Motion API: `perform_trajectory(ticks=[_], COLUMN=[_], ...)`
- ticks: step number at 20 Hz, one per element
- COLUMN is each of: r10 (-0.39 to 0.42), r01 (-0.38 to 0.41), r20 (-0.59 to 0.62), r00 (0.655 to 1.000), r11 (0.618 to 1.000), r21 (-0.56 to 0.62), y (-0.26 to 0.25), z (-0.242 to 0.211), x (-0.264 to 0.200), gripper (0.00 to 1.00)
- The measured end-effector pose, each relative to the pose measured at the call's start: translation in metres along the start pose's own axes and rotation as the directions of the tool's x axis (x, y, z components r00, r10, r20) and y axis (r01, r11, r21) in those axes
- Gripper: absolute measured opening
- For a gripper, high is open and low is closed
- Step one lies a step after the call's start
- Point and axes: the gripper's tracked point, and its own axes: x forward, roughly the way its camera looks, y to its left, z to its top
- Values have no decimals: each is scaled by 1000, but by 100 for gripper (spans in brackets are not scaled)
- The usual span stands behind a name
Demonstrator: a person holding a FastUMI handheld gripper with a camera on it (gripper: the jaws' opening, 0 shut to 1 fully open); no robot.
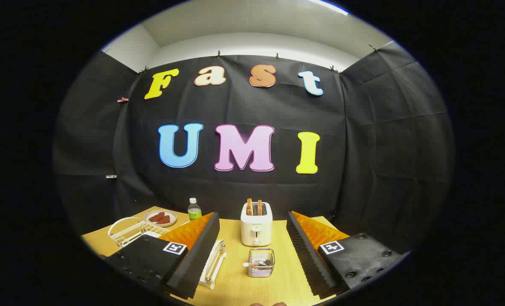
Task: Take the plate from the dish rack, then take the spoon from the basket and place it into the plate.
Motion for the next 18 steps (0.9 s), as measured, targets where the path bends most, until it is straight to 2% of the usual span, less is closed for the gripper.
perform_trajectory(ticks=[6, 18], r10=[-7, -9], r01=[7, 6], r20=[-11, -40], r00=[1000, 999], r11=[1000, 999], r21=[-28, -51], y=[-7, 13], z=[-8, -22], x=[-5, -1], gripper=[98, 98])
